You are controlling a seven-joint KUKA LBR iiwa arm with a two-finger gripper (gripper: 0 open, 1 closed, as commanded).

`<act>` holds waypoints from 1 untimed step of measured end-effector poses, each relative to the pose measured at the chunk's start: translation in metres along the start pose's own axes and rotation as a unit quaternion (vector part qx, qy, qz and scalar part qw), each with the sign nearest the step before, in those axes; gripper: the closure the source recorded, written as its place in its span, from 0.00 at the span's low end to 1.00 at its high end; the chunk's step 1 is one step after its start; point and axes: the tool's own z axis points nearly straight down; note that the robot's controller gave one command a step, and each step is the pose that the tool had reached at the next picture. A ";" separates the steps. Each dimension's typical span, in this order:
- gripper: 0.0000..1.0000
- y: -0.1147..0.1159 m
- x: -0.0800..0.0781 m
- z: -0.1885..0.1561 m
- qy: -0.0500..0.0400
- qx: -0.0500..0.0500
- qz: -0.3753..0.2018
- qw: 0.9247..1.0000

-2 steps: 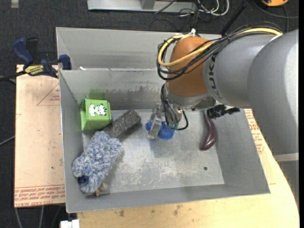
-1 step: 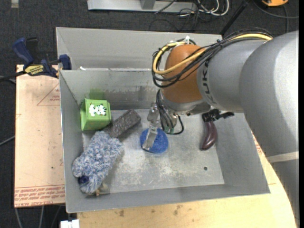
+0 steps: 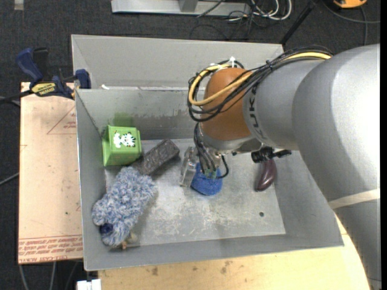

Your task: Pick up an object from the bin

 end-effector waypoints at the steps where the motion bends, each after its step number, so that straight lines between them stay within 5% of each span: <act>1: 0.00 0.000 0.000 0.000 0.000 0.000 0.000 1.000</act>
Offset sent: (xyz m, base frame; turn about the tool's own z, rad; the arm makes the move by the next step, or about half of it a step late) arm 0.0000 0.0000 0.0000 0.0000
